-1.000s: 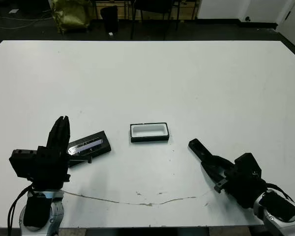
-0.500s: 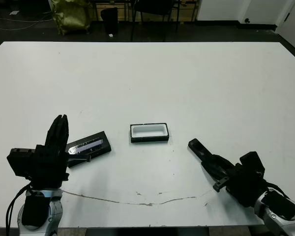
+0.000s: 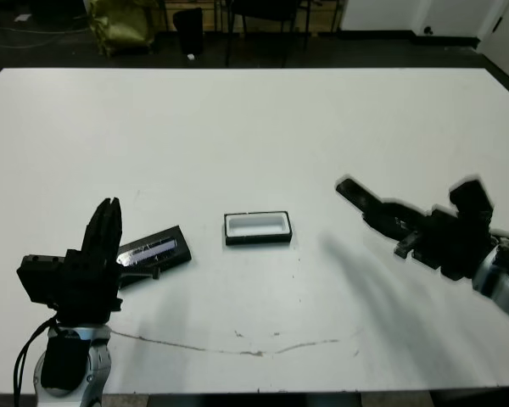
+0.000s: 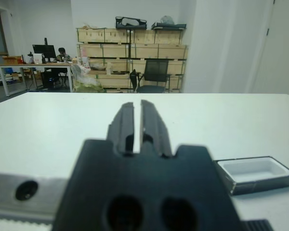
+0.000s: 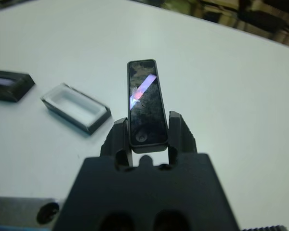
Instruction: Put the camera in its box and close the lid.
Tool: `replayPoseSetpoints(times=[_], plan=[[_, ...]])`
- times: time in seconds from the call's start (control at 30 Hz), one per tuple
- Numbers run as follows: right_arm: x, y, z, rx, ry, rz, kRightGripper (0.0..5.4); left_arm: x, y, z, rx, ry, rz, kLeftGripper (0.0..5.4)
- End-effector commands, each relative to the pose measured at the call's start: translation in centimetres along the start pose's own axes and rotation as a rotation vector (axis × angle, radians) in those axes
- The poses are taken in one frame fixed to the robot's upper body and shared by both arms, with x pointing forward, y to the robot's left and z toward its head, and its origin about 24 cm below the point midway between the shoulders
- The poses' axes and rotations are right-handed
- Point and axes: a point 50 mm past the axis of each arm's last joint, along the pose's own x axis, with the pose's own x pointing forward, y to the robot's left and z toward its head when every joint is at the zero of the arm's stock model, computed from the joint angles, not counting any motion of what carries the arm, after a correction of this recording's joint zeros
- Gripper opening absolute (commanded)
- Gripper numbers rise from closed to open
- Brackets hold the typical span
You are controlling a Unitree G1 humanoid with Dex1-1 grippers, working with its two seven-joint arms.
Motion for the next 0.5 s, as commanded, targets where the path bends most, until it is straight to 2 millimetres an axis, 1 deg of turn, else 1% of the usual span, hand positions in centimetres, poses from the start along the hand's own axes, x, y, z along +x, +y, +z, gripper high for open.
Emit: replayPoseSetpoints(times=[0.03, 0.13, 0.2, 0.33, 0.5], plan=[[1.1, -1.0, 2.1, -0.073, 0.007, 0.052, 0.38, -0.3, 0.1, -0.5, 0.018, 0.046, 0.009, 0.0], [2.3, -1.5, 3.6, -0.129, -0.027, 0.151, 0.38, -0.4, 0.0, -0.4, 0.025, 0.05, 0.013, 0.0], [3.4, -1.6, 4.3, -0.134, -0.033, 0.204, 0.38, -0.4, 0.0, -0.3, 0.027, 0.043, 0.012, 0.0], [5.3, -1.6, 6.0, -0.291, -0.029, 0.258, 0.38, -0.5, 0.0, -0.1, 0.021, 0.037, 0.009, 0.0], [7.2, -1.5, 6.5, -0.353, 0.038, 0.326, 0.38, -0.6, 0.1, -0.1, 0.023, 0.039, 0.011, 0.0]])
